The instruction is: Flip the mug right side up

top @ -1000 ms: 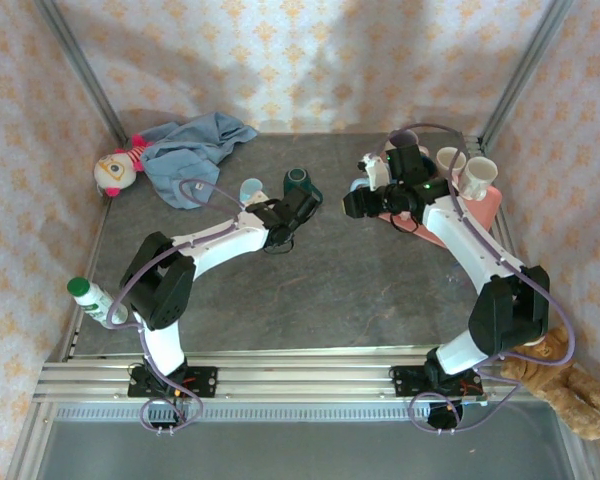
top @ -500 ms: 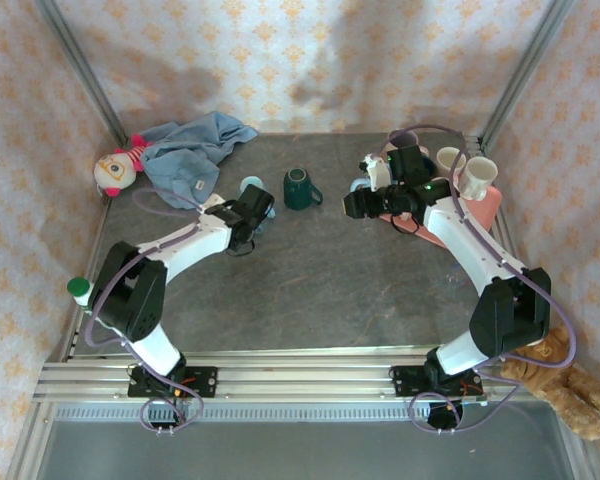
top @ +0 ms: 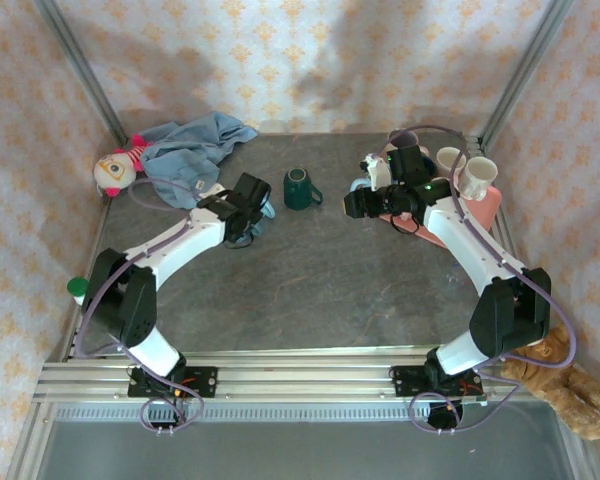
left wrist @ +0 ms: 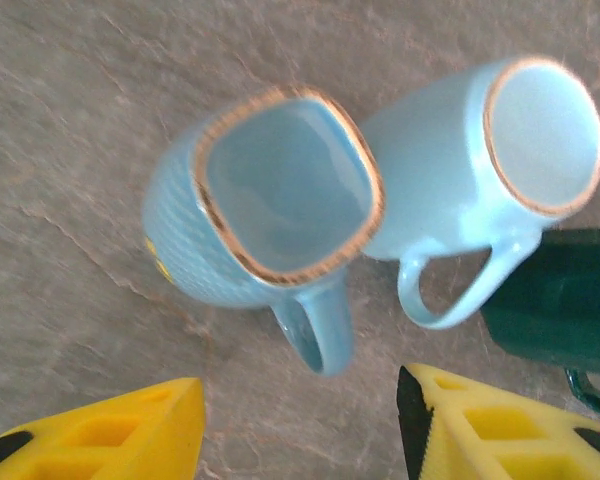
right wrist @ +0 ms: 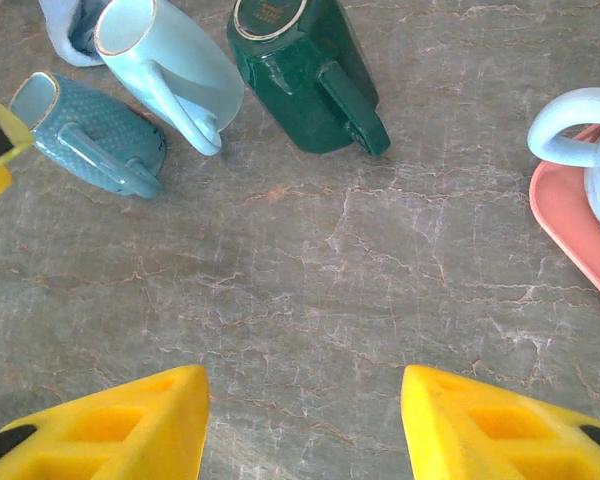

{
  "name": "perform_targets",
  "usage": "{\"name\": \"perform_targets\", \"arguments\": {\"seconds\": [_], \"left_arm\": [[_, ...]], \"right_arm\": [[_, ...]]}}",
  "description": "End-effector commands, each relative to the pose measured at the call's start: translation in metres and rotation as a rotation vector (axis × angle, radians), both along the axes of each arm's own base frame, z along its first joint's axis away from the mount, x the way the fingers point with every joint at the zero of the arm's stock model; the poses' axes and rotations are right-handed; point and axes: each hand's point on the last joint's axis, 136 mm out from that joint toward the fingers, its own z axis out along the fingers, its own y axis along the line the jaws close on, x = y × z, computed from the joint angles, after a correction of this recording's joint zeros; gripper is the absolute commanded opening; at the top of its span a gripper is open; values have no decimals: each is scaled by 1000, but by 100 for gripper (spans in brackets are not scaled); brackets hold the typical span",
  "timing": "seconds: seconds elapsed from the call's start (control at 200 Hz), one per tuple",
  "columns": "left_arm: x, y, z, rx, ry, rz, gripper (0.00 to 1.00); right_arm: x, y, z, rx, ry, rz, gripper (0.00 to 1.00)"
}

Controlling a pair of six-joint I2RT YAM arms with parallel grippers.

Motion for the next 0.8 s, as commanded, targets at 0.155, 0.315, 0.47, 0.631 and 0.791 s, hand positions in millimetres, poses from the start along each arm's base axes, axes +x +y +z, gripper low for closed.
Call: {"name": "perform_targets", "arguments": {"seconds": [0.155, 0.315, 0.47, 0.631, 0.791], "left_arm": [[-3, -15, -14, -13, 109, 114, 52], [-1, -5, -8, 47, 109, 169, 52], [7, -3, -7, 68, 83, 189, 52], [12, -5, -14, 85, 98, 190, 51], [17, -4, -14, 116, 101, 203, 50]], "right_arm": [[-4, -5, 15, 24, -44, -24, 54], [-5, -11, 26, 48, -68, -27, 54], [-5, -16, 32, 74, -82, -30, 54], [-3, -21, 33, 88, -87, -42, 54], [-3, -23, 34, 99, -84, -46, 54]]}}
